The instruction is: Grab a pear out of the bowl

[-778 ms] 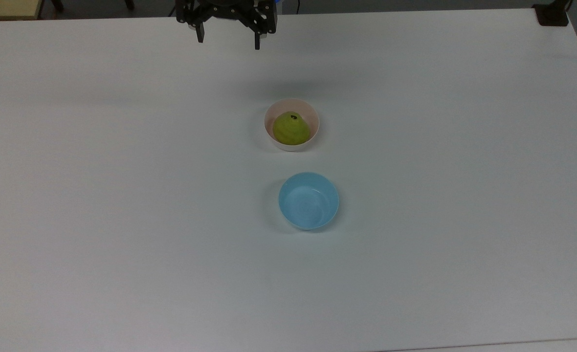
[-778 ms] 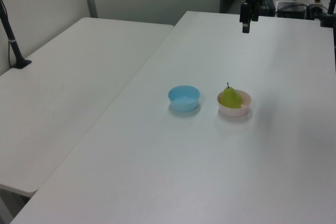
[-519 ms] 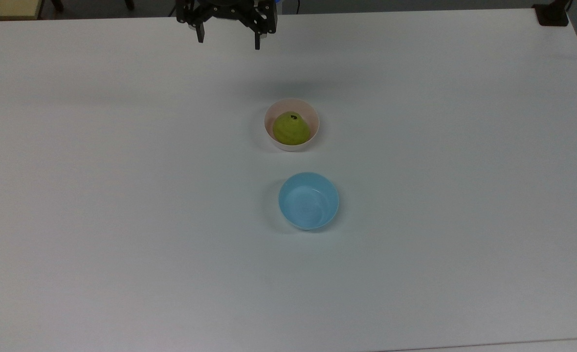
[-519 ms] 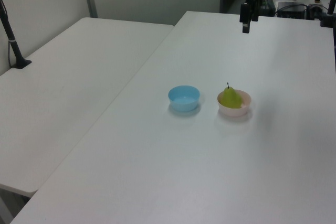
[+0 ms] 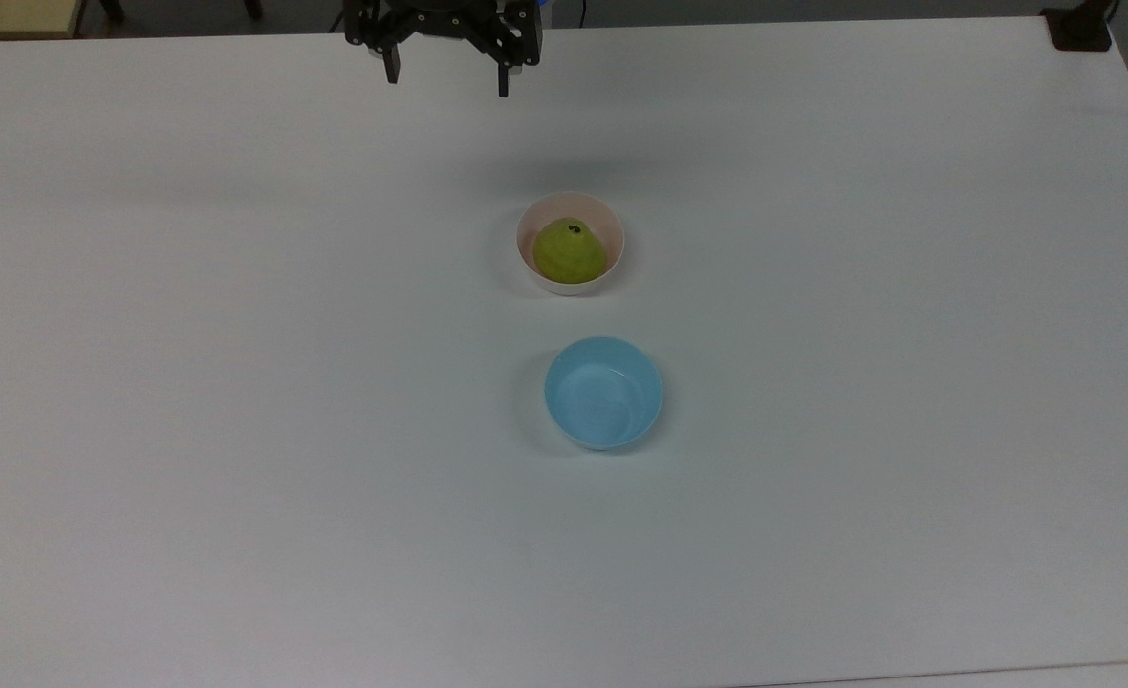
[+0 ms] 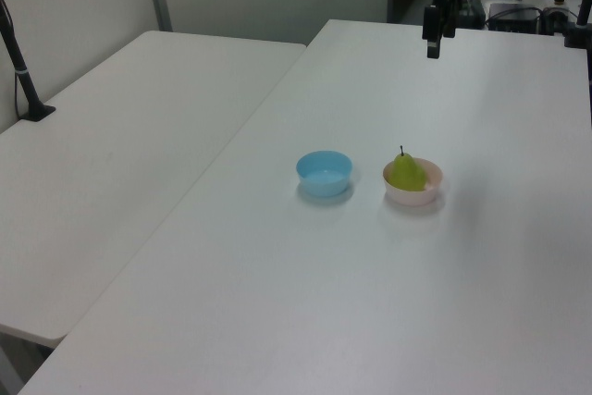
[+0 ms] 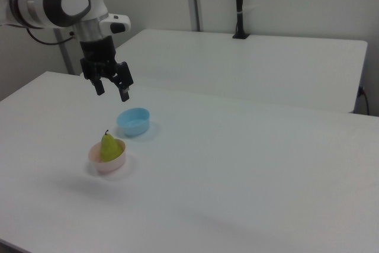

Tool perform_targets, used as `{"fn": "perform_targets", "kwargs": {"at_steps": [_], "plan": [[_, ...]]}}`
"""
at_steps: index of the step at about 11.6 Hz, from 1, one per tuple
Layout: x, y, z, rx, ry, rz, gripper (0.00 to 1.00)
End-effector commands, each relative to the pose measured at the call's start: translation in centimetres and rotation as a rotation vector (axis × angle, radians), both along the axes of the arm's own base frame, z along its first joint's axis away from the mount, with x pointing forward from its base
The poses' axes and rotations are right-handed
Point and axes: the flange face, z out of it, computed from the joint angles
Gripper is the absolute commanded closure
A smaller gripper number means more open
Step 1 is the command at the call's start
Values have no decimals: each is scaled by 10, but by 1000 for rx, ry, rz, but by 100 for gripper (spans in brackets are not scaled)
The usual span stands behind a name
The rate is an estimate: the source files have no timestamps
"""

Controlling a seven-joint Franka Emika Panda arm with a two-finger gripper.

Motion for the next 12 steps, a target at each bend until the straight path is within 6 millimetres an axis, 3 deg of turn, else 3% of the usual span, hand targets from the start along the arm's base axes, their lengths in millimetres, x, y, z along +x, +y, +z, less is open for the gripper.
{"fn": "perform_targets", "kwargs": {"at_steps": [1,5,7,12], "plan": [[-7,14,3,14,7,29,0],[-13,69,2,16,5,121,0],[-11,95,-11,13,2,179,0],[8,110,-91,0,68,310,0]]}}
